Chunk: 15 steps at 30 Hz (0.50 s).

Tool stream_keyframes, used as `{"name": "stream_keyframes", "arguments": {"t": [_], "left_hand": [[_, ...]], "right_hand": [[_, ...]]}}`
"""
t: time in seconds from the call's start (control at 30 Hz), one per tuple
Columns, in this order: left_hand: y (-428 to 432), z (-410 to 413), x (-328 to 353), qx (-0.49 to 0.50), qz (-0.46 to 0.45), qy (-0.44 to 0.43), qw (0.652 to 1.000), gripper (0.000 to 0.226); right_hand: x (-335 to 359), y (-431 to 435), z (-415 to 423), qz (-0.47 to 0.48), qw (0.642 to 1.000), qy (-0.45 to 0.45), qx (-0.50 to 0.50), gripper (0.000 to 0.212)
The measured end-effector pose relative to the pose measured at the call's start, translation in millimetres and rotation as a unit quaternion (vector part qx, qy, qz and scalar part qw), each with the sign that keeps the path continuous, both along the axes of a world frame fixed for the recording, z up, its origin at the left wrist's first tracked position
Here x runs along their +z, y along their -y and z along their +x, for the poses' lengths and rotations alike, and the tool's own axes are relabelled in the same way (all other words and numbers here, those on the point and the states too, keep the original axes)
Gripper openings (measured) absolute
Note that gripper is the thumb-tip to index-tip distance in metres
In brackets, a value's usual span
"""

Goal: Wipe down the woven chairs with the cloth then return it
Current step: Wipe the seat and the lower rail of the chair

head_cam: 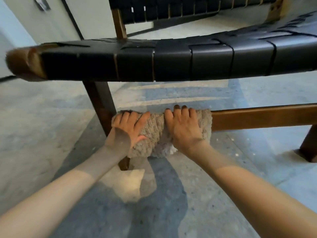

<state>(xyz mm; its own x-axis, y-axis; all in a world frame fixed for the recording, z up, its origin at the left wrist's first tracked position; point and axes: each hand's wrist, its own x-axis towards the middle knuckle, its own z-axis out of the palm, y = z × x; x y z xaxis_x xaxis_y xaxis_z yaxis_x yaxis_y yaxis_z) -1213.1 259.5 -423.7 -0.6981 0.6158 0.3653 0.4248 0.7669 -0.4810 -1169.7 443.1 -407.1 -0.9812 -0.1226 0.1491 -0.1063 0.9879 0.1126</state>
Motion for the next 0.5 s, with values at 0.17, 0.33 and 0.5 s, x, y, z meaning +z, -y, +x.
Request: {"name": "stream_keyframes", "arguments": {"t": [0.17,0.33,0.5], "left_hand": [[9,7,8,0.024,-0.022,0.048,0.998,0.078],[17,19,15,-0.018,0.096,0.15,0.984,0.065],[33,37,22,-0.058,0.238,0.203,0.948,0.063]], "right_hand": [[-1,12,0,-0.027,0.998,0.018,0.047,0.093],[0,5,8,-0.123,0.99,0.005,0.07,0.081],[-1,-6,13,-0.177,0.974,-0.091,0.104,0.051]]}}
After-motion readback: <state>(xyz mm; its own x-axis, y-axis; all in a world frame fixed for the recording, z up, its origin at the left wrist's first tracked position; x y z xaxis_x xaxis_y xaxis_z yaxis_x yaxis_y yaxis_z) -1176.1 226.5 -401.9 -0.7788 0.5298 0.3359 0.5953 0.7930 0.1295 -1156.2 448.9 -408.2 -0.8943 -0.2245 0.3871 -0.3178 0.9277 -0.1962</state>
